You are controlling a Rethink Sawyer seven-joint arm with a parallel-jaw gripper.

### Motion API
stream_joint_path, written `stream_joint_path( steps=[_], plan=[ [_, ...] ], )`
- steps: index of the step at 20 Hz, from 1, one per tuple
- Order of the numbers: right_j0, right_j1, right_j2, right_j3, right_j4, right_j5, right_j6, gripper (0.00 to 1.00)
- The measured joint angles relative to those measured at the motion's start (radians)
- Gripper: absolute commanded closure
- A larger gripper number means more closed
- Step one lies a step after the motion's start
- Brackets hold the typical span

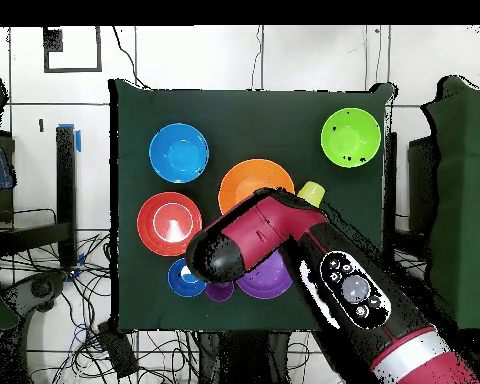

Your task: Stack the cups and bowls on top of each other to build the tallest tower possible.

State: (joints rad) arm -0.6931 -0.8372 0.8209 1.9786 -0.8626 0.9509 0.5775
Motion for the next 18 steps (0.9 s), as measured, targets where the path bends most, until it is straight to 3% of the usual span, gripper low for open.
stream_joint_path(
  steps=[5,10,13,15,18],
  plan=[
    [-0.009,0.003,0.003,0.009,0.037,-0.039,0.004,0.00],
    [-0.051,-0.023,0.026,0.042,0.043,-0.154,0.004,0.00],
    [-0.019,-0.079,0.005,0.052,0.039,-0.145,0.004,0.00],
    [0.047,-0.151,-0.040,0.056,0.049,-0.081,0.004,0.00],
    [0.087,-0.196,-0.071,0.060,0.088,-0.017,0.009,0.00]
  ],
)
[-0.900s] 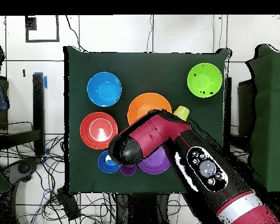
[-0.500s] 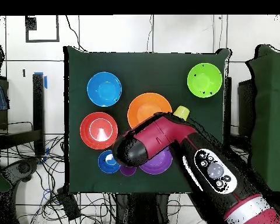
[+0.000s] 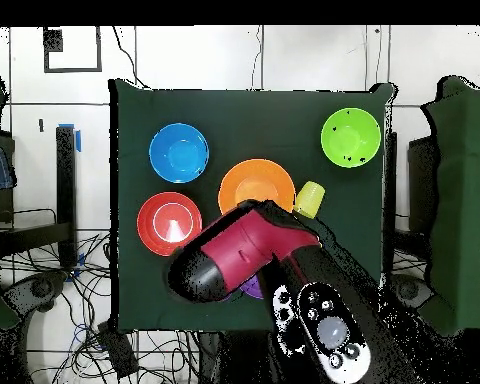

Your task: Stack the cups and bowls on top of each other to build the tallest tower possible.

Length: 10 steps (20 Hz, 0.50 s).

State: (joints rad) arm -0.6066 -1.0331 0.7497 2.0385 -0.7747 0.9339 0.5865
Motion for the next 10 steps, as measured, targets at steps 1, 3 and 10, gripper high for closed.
stream_joint_path(
  steps=[1,3,10],
  plan=[
    [0.008,-0.013,-0.008,0.003,0.021,0.018,0.003,0.00],
    [0.007,-0.038,-0.020,0.017,0.078,0.043,0.012,0.00],
    [-0.124,-0.050,-0.028,0.093,0.168,-0.065,0.019,0.00]
  ],
)
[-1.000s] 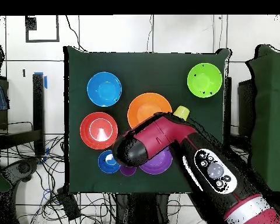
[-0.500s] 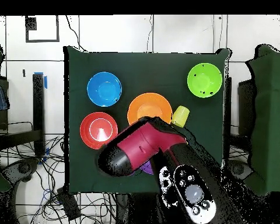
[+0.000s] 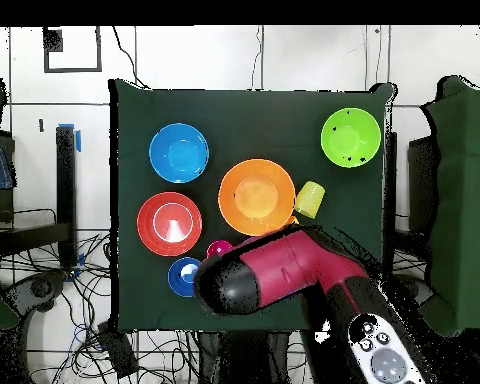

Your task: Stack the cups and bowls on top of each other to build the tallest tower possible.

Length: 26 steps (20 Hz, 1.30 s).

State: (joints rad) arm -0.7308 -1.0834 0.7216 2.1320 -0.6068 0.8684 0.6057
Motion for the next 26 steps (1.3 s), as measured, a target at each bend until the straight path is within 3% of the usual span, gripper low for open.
stream_joint_path(
  steps=[3,9,12,21,26],
  plan=[
    [-0.019,-0.019,-0.015,0.025,-0.005,-0.044,0.000,0.00],
    [0.037,-0.075,-0.027,0.057,-0.027,-0.090,0.000,0.00],
    [0.042,-0.060,-0.027,0.051,-0.028,-0.094,0.000,0.00],
    [0.090,0.075,-0.060,0.034,-0.031,-0.191,0.000,0.00],
    [0.185,0.147,-0.111,0.014,-0.038,-0.239,0.016,0.00]
  ],
)
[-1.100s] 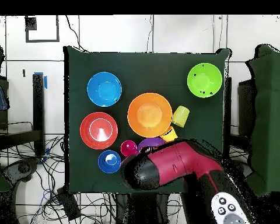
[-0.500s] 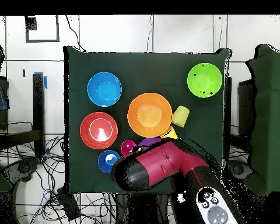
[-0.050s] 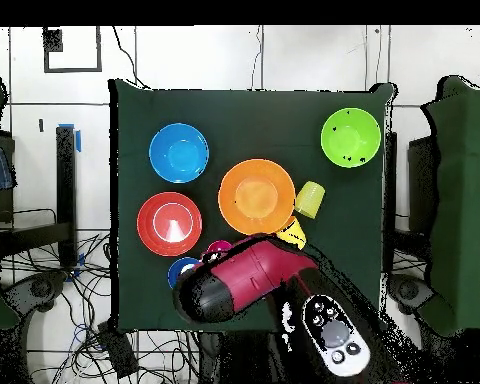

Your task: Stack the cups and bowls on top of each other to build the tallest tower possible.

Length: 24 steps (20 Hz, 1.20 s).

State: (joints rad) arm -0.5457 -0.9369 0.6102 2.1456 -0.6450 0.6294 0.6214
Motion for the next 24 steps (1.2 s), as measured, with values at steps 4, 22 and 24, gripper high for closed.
stream_joint_path(
  steps=[4,22,24],
  plan=[
    [0.070,0.051,-0.038,-0.022,-0.002,-0.025,0.025,0.00],
    [0.188,0.171,-0.212,-0.092,-0.001,-0.092,0.126,0.00],
    [0.193,0.170,-0.229,-0.095,-0.001,-0.092,0.130,0.00]
  ],
)
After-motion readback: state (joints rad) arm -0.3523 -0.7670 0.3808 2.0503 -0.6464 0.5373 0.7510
